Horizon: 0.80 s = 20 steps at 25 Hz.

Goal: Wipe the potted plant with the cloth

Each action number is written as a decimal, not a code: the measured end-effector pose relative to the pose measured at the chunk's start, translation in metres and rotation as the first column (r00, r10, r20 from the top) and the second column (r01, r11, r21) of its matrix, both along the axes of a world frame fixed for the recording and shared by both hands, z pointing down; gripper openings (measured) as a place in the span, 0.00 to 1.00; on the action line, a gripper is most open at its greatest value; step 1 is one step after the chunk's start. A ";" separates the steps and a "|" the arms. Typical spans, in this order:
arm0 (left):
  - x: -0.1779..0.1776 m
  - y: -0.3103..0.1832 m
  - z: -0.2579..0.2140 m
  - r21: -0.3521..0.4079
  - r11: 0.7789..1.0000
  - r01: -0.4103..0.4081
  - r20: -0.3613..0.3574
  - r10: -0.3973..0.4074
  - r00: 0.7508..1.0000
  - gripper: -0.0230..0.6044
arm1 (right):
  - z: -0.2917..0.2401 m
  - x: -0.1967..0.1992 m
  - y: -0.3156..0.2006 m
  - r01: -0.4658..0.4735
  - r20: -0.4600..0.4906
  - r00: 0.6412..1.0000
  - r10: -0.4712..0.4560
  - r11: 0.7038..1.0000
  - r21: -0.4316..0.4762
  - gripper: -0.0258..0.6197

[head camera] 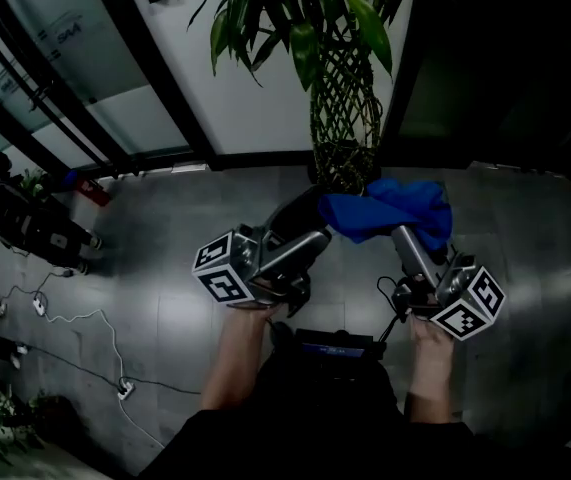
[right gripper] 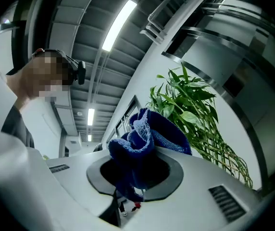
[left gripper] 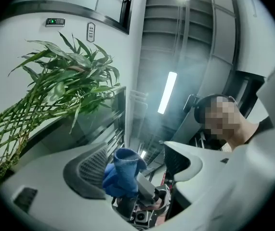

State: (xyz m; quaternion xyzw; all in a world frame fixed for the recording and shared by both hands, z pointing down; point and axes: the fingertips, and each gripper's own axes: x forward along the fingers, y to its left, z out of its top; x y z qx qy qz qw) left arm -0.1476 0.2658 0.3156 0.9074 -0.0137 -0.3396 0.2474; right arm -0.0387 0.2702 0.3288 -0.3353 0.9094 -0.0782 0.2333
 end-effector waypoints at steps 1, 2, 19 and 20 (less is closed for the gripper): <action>0.001 0.001 -0.001 0.000 1.000 0.009 0.002 -0.009 1.000 0.62 | 0.000 0.001 -0.001 0.008 0.001 1.000 -0.008 1.000 0.000 0.18; 0.003 0.002 -0.001 0.000 1.000 0.017 0.004 -0.017 1.000 0.62 | -0.001 0.003 -0.001 0.016 0.003 1.000 -0.016 1.000 0.001 0.18; -0.007 -0.002 -0.008 0.038 0.998 0.044 0.020 -0.045 0.999 0.62 | -0.009 -0.017 -0.004 0.057 -0.020 0.998 -0.056 0.996 0.072 0.18; -0.009 -0.003 -0.007 0.038 0.998 0.044 0.020 -0.045 0.999 0.62 | -0.009 -0.019 -0.006 0.057 -0.021 0.998 -0.055 0.996 0.072 0.18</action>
